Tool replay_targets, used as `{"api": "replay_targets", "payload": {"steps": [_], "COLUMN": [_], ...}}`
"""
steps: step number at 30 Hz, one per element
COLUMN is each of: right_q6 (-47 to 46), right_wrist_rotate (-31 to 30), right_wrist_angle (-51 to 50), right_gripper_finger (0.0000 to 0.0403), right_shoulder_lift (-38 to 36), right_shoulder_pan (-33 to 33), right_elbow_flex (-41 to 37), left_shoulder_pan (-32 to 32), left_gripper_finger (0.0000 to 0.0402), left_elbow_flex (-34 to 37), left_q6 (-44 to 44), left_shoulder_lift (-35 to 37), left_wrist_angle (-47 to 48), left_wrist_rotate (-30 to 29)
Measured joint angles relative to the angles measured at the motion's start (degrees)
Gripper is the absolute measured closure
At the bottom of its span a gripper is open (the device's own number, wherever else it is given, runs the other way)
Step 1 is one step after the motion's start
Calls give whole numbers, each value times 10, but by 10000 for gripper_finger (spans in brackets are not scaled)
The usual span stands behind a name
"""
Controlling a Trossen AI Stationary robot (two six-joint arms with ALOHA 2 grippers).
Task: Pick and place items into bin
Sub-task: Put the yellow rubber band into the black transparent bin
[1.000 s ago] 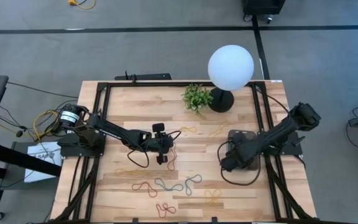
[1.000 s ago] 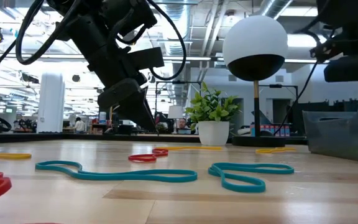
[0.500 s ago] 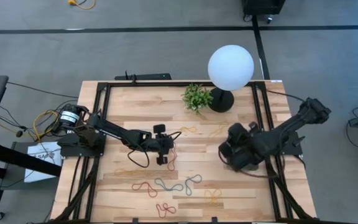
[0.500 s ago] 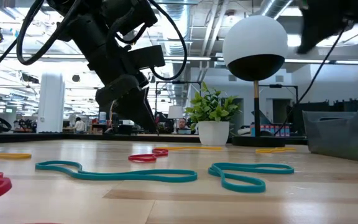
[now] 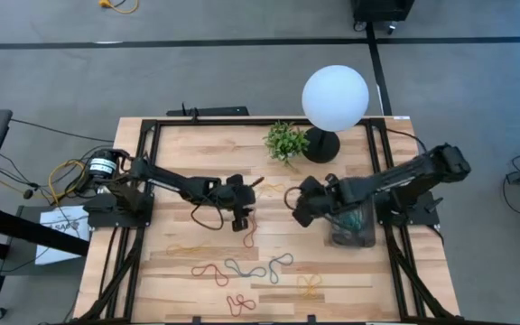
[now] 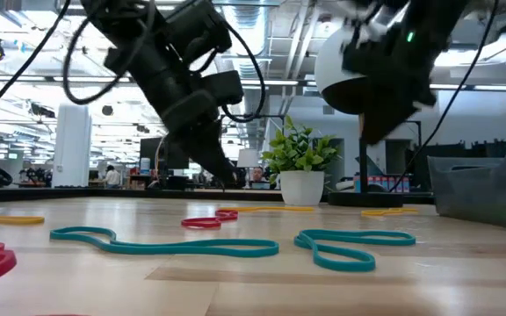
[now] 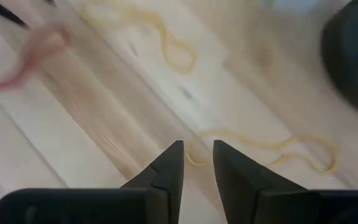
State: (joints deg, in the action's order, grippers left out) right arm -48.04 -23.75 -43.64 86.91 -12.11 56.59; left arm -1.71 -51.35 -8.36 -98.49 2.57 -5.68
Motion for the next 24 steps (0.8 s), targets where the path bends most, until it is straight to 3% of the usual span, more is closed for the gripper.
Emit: {"api": "replay_targets", "payload": {"steps": [9, 24], "right_q6": [50, 12], "right_wrist_rotate": [131, 159], "right_wrist_angle": [45, 63], "right_gripper_finger": [323, 329], "right_shoulder_lift": [83, 178], "right_shoulder_pan": [81, 97], "right_elbow_flex": [-1, 8], "left_shoulder_pan": [38, 43], "left_gripper_finger": [272, 272], "left_elbow_flex": [0, 0], "left_q6": [6, 32], "left_shoulder_lift": [-38, -58], "left_wrist_angle": [-26, -37], "left_wrist_rotate": [3, 3]}}
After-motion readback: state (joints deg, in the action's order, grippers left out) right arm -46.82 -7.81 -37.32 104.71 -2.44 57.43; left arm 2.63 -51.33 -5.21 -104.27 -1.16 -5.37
